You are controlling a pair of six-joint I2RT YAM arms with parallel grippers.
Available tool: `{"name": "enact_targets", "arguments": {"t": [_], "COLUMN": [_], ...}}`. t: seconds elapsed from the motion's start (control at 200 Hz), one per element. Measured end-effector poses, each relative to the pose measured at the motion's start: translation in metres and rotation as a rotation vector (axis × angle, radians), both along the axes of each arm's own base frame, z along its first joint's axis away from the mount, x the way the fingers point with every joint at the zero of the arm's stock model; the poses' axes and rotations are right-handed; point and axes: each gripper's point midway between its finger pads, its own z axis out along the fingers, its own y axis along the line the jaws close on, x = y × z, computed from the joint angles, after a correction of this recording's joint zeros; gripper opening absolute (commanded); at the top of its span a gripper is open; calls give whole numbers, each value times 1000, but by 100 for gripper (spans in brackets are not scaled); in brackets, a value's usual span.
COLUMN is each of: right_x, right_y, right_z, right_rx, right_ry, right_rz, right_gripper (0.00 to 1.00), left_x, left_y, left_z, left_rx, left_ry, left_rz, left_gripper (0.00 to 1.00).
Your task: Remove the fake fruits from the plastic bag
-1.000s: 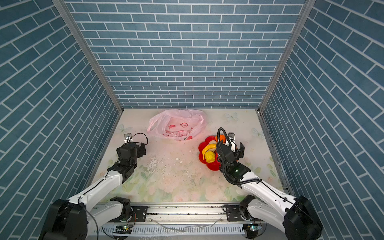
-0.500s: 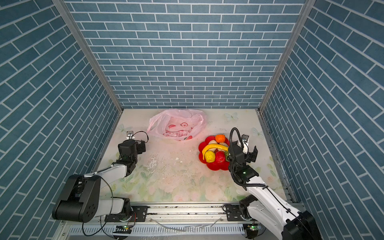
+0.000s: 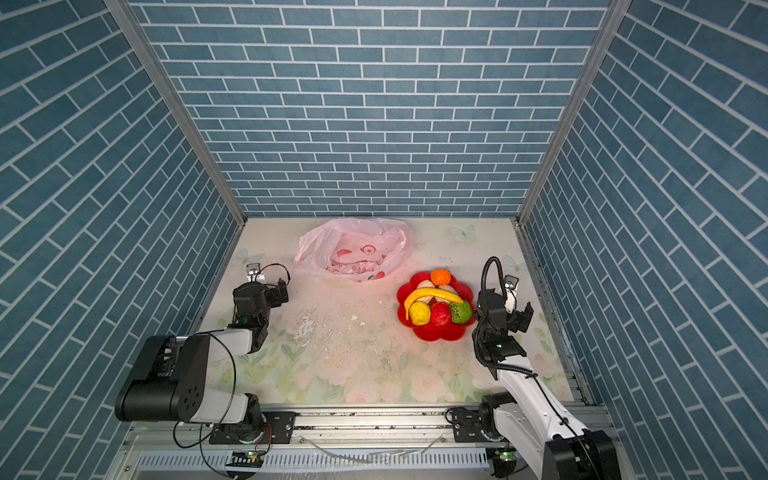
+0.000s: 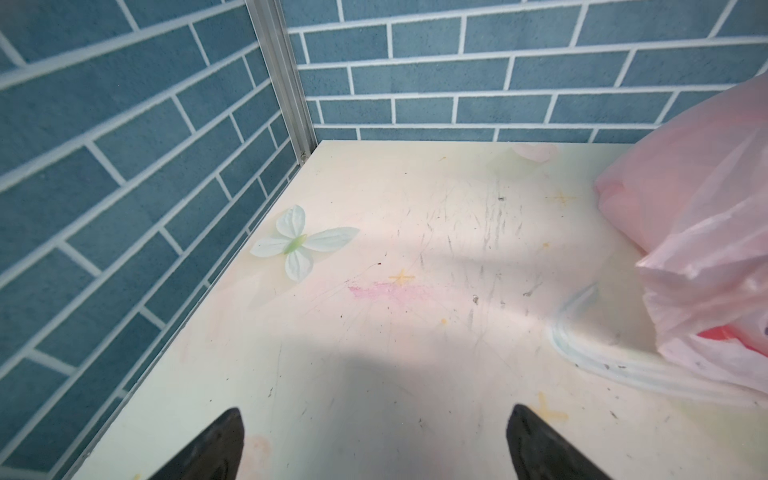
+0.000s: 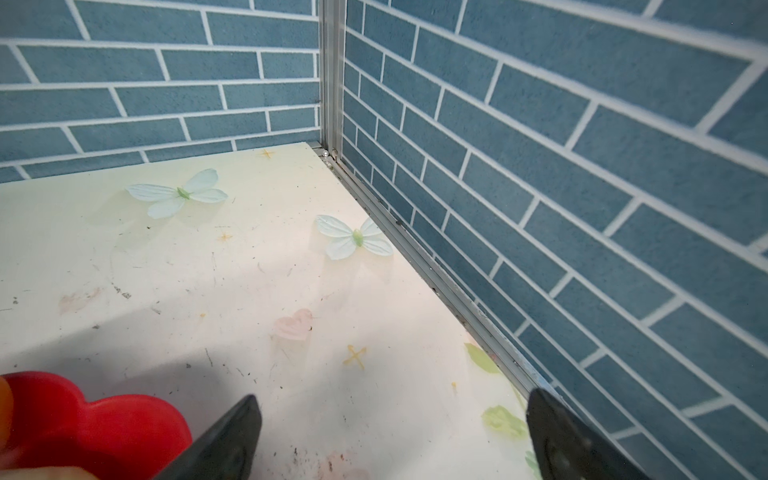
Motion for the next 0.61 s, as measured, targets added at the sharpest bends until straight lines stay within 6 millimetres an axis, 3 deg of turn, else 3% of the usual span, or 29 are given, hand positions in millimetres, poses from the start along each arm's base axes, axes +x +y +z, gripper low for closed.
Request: {"name": "enact_targets", "arguments": {"t": [0.265, 0.605], "right_x": [20, 54], "right_y": [-7, 8], "right_z": [-26, -46], "right_rx": [64, 101], "right_ry": [20, 8], "right_rz": [43, 210], "right_gripper": [99, 99], "left_x": [6, 8], "left_y": [-12, -16], "left_z": [-11, -9], "left_rx": [-11, -16], "left_ry": [-3, -21], "left_rz": [-70, -98], "left_gripper": [99, 99]}}
